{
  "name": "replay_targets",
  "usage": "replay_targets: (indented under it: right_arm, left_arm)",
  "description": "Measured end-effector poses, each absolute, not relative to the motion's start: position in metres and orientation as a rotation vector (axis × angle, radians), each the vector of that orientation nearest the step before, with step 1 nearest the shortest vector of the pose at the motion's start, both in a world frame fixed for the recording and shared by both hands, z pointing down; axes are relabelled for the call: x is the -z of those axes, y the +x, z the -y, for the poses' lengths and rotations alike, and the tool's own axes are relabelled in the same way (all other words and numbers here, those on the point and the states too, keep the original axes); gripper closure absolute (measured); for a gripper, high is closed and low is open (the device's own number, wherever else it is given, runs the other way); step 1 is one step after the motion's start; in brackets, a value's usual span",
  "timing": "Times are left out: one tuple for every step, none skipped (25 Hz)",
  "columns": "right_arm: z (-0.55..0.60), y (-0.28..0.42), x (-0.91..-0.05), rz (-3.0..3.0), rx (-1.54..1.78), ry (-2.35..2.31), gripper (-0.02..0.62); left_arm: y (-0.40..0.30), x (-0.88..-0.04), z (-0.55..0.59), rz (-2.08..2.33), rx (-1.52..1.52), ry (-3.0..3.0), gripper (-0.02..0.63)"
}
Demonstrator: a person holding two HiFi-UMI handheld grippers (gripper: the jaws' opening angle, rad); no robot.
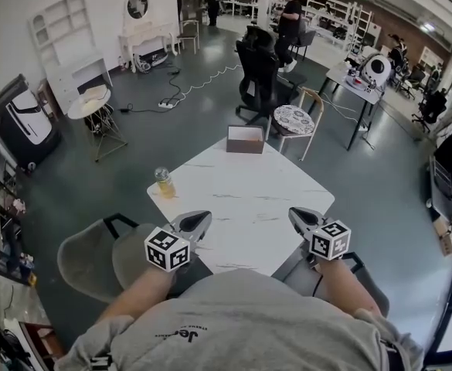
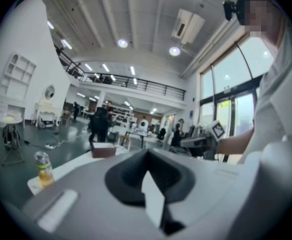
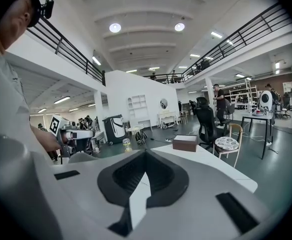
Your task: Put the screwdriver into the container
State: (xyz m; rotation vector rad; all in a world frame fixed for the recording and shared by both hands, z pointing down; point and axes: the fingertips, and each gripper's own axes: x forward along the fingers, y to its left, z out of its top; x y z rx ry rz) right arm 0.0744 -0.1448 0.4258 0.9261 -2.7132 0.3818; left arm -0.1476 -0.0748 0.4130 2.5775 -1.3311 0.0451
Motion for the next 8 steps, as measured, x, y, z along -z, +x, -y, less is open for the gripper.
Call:
replay_targets:
  right_arm:
    - [0.1456,0.0753,-0.426,2.713,-0.383,0.927,0.588]
    - [0.1463,0.0758,-0.426,2.714,-0.384,0.927,0.588]
    - [0.1468,0.0761,-0.4259,2.715,-0.385,0.928,0.588]
    - [0.1472,0.0764,-0.4258,2.715,-0.383,0.927,0.588]
    - [0.1476,0.0767,-0.4255,2.716,-0.38,0.926,0.588]
    - [0.148,0.077,-0.4251,2.718,-0.377,0.924,0.588]
    - [0.1484,0.0773,-0.4246,2.719,-0.374,0.922,0.588]
    - [0.1489,0.0777,-0.4242,2.721,-0.37,0.919,0.588]
  left_arm:
    - [-0.1472,-0.4127,0.0753,1.331,-0.044,2.579,0.603]
    - [-0.1471,-0.4123,0.0757,1.332,-0.042,2.58,0.603]
    - [-0.147,-0.4119,0.0762,1.333,-0.041,2.581,0.603]
    - [-0.1467,-0.4115,0.0765,1.334,-0.04,2.582,0.603]
    - [-0.1462,-0.4111,0.0768,1.336,-0.039,2.582,0.603]
    - [-0.1456,-0.4108,0.077,1.338,-0.038,2.582,0.603]
    - [-0.1449,-0.4104,0.0773,1.34,-0.038,2.582,0.603]
    - [-0.1442,-0.4101,0.0776,1.342,-0.036,2.582,0.603]
